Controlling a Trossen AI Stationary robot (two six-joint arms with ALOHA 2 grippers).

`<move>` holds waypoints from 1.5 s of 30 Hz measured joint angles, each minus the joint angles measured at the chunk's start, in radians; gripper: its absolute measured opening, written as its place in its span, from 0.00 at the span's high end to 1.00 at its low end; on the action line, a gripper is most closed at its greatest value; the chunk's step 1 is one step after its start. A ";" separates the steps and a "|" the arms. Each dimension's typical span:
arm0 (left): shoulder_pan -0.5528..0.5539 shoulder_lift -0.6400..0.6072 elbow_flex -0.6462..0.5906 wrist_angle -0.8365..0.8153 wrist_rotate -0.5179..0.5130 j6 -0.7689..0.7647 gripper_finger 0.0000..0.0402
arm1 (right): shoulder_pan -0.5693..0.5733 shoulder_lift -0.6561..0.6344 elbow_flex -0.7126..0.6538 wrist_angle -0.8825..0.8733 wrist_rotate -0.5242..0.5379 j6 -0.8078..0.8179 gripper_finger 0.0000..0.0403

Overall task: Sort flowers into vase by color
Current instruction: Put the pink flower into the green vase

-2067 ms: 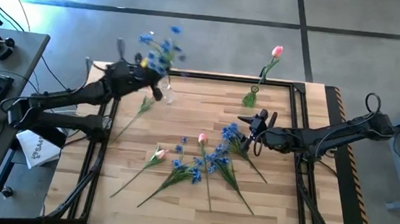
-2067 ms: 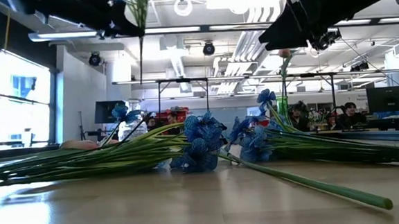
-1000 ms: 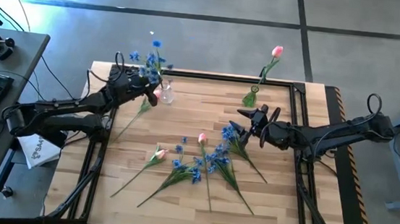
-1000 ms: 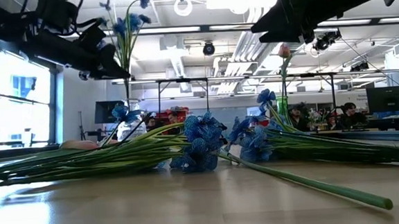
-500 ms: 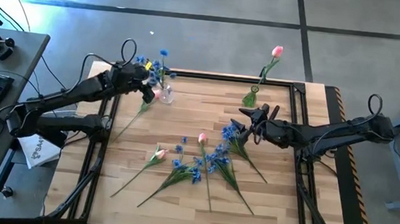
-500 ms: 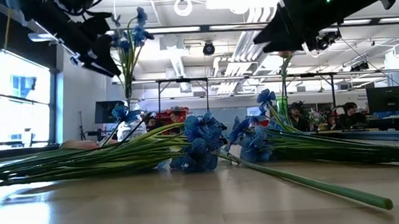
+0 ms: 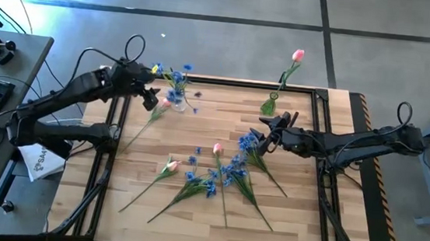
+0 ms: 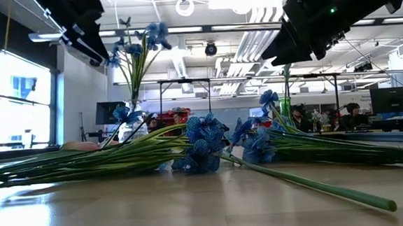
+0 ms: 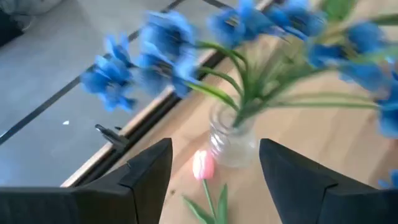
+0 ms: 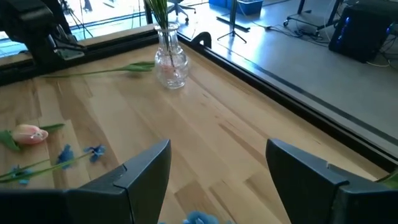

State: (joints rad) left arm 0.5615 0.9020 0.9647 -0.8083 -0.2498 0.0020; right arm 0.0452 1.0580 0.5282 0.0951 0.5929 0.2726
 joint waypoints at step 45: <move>-0.951 0.034 -0.563 0.550 -0.377 -0.840 0.50 | 0.079 0.809 0.756 -0.540 -0.534 0.427 0.36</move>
State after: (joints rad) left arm -0.3891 0.9356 0.4015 -0.2585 -0.6265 -0.8381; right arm 0.1246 1.8670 1.2845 -0.4448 0.0586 0.6998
